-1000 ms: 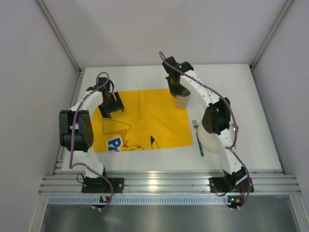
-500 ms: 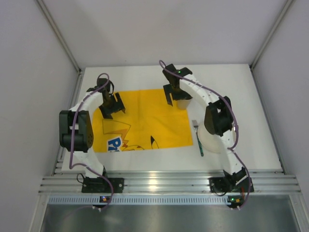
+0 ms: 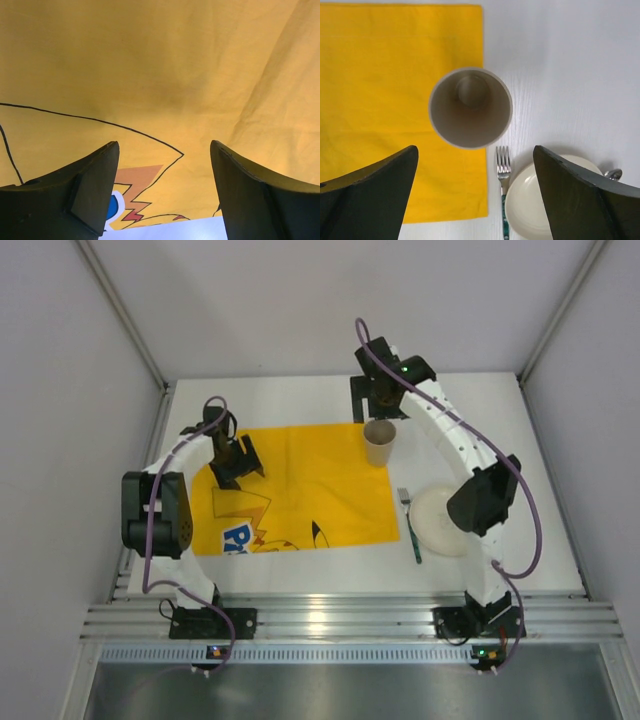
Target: Set the dinner table for one person
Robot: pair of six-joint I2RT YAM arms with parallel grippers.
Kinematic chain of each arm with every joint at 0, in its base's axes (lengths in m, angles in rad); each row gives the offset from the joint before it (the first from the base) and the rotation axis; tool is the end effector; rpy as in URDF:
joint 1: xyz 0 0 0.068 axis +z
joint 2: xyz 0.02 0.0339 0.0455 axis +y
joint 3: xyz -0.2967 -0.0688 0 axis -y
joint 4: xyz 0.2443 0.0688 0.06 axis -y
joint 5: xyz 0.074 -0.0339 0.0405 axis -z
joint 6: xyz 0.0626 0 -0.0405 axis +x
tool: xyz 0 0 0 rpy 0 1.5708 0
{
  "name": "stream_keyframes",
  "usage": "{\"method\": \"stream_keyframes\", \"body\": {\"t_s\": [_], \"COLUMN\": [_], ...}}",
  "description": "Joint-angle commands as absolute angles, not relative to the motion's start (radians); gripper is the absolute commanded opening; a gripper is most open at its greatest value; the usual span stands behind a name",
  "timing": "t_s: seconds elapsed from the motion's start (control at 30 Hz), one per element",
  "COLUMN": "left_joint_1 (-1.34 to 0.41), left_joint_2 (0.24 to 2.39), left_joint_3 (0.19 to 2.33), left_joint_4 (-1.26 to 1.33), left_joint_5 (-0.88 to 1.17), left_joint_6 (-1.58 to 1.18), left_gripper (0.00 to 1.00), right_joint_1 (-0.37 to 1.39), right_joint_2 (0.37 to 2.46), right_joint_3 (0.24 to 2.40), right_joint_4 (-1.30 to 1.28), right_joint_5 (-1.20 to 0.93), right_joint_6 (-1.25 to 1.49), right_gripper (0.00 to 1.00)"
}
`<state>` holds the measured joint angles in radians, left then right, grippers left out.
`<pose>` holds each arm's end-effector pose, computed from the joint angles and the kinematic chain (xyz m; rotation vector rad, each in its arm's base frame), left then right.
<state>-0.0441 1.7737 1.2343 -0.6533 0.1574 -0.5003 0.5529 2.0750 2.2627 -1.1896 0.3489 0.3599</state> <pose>0.3696 -0.0261 0.2039 -0.5916 2.7350 -0.3565 0.4059 0.2253 0.3659 -0.1119 2.4834 -0.0729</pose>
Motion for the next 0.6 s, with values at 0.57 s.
{"method": "stream_keyframes", "body": {"t_s": [0.57], "left_joint_1": [-0.094], "left_joint_2": [1.680], "left_joint_3": [1.166], "left_joint_4": [-0.584], "left_joint_5": [0.216], "left_joint_6": [-0.528], "left_gripper": [0.78], "right_joint_1": [0.544], "right_joint_2": [1.694], "right_joint_3": [1.383], "right_joint_4": [-1.138], "right_joint_5": [0.176], "right_joint_6": [0.612], "right_gripper": [0.77]}}
